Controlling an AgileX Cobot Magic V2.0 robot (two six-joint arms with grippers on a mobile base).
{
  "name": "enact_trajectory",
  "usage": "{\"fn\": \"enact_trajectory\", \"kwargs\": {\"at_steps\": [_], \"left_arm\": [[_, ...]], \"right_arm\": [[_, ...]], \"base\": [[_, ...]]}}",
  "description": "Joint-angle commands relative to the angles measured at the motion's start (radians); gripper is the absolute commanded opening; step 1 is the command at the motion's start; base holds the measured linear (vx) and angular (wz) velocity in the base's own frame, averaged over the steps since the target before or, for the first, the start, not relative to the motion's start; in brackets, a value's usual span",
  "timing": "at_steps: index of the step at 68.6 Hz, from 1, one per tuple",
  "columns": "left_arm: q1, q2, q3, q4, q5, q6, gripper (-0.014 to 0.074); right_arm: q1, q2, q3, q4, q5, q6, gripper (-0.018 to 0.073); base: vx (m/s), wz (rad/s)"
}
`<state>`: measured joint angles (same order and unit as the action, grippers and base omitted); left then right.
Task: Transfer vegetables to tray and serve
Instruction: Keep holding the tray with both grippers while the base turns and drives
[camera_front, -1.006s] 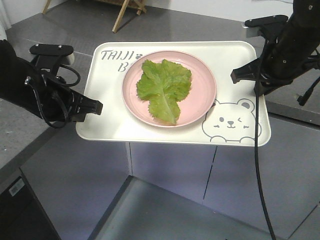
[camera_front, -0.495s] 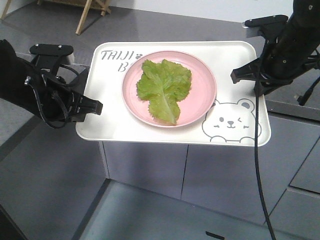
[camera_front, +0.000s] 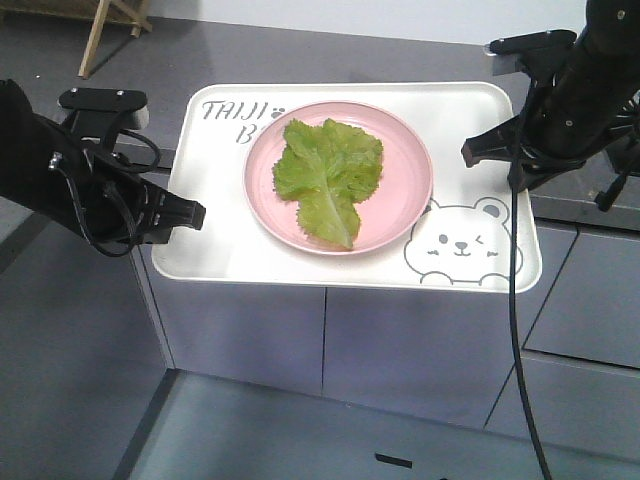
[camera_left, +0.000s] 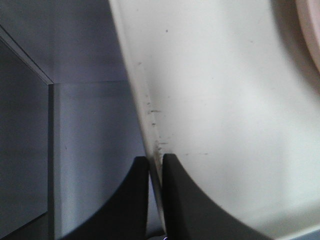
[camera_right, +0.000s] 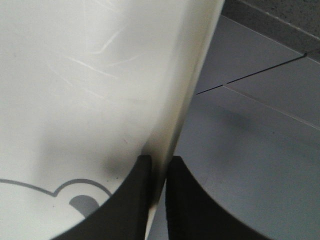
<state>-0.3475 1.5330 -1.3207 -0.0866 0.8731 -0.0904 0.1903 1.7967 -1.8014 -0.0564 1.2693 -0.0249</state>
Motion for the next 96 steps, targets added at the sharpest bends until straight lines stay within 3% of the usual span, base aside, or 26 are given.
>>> {"fn": "enact_trajectory", "kwargs": {"at_steps": [1, 96], "left_arm": [[-0.019, -0.045, -0.033, -0.092, -0.122, 0.026, -0.0006], [-0.019, -0.045, -0.033, -0.092, -0.122, 0.026, -0.0006]], "right_arm": [[0.016, -0.055, -0.027, 0.094, 0.013, -0.035, 0.0025], [0.016, -0.055, -0.027, 0.094, 0.013, -0.035, 0.0025]], "base": [[0.00, -0.21], [0.02, -0.12]]}}
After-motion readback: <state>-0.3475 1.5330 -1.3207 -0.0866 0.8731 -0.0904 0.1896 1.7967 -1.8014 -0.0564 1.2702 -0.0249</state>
